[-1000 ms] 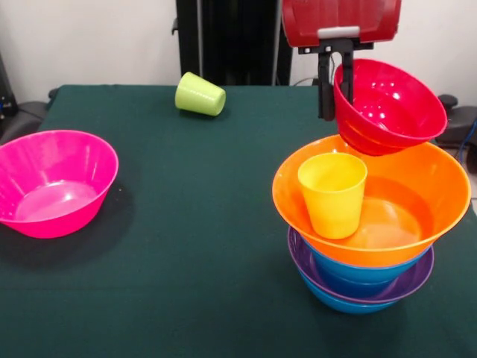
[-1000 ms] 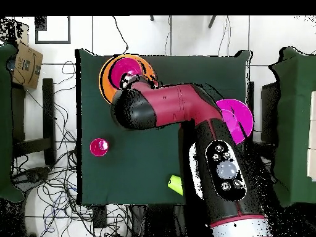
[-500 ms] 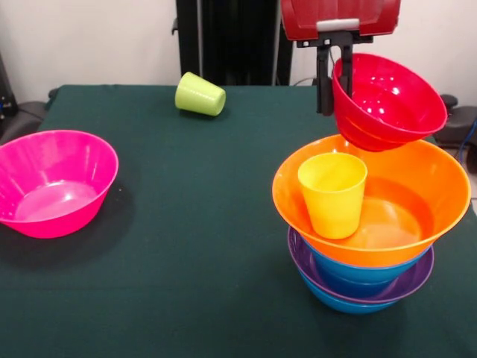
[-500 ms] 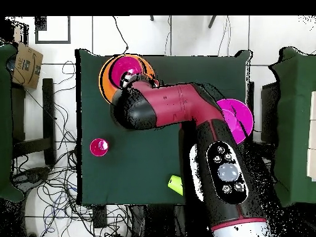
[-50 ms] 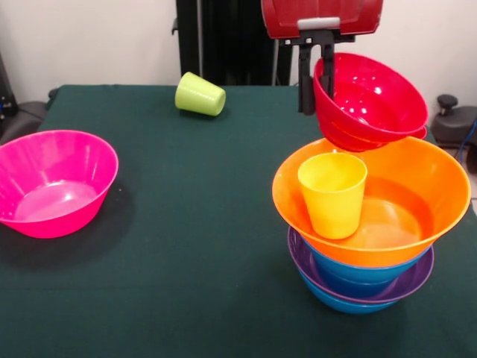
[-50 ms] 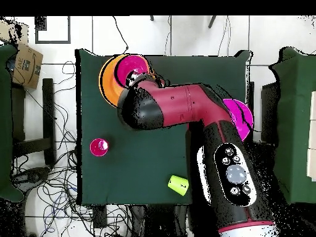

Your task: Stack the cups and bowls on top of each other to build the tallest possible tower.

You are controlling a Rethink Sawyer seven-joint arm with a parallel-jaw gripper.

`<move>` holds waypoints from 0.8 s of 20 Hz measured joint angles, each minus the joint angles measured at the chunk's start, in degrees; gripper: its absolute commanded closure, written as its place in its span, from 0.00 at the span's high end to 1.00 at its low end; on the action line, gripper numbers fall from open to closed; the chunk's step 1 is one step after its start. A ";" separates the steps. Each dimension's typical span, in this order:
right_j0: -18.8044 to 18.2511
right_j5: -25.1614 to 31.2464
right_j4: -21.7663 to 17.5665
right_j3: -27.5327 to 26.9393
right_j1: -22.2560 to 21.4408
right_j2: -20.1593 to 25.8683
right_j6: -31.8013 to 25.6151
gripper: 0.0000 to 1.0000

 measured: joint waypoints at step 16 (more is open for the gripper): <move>0.24 0.00 -4.00 0.00 0.02 -0.01 0.00 0.00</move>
